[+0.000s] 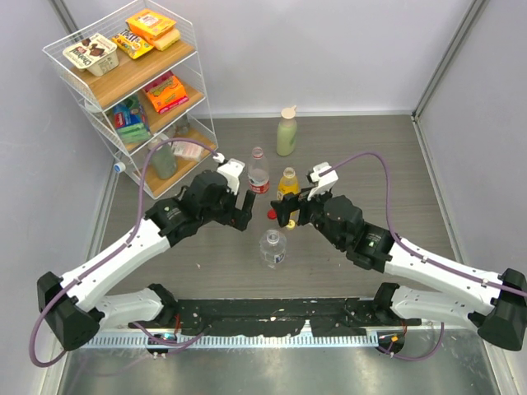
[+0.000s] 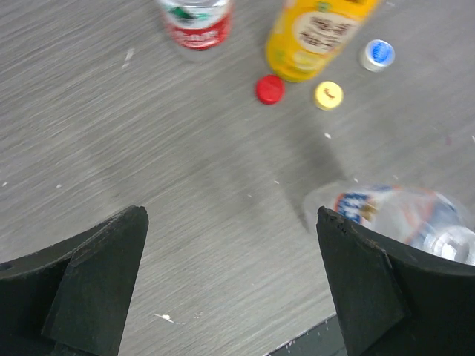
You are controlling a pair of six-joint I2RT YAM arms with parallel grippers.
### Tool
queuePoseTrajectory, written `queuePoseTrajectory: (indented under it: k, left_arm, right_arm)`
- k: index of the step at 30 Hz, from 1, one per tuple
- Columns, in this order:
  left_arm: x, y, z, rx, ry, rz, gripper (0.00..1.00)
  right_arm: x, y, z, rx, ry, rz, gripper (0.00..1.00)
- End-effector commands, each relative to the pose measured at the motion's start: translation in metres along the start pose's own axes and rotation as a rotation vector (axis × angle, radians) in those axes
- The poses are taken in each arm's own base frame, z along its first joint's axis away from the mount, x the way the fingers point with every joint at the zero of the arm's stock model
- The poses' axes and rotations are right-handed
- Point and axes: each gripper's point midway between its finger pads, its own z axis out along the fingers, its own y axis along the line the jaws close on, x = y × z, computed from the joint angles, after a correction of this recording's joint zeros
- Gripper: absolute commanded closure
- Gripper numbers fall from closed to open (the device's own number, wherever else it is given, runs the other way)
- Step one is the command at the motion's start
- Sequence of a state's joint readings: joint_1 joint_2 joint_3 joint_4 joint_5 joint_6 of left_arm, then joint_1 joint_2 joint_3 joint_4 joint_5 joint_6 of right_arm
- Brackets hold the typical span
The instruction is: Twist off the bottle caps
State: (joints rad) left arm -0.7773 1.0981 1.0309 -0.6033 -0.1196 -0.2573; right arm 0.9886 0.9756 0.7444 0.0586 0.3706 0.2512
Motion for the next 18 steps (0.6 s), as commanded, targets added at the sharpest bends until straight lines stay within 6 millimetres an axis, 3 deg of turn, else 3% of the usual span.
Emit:
queuePoseTrajectory:
  k: [1, 5, 12, 18]
  left_arm:
    - [-0.022, 0.036, -0.001, -0.182, -0.062, -0.166, 0.00]
    - [-0.025, 0.060, -0.003, -0.323, -0.103, -0.266, 0.00]
    - [-0.026, 0.104, -0.019, -0.571, -0.202, -0.380, 0.00]
    - [-0.031, 0.123, -0.038, -0.663, -0.331, -0.415, 0.00]
  right_arm:
    - [-0.033, -0.029, -0.007, 0.162, -0.081, 0.068, 0.00]
    - [-0.034, -0.058, -0.012, 0.233, -0.076, 0.112, 0.00]
    - [-0.026, -0.135, -0.020, 0.343, -0.047, 0.229, 0.00]
    - [-0.018, -0.200, -0.037, 0.500, -0.041, 0.318, 0.00]
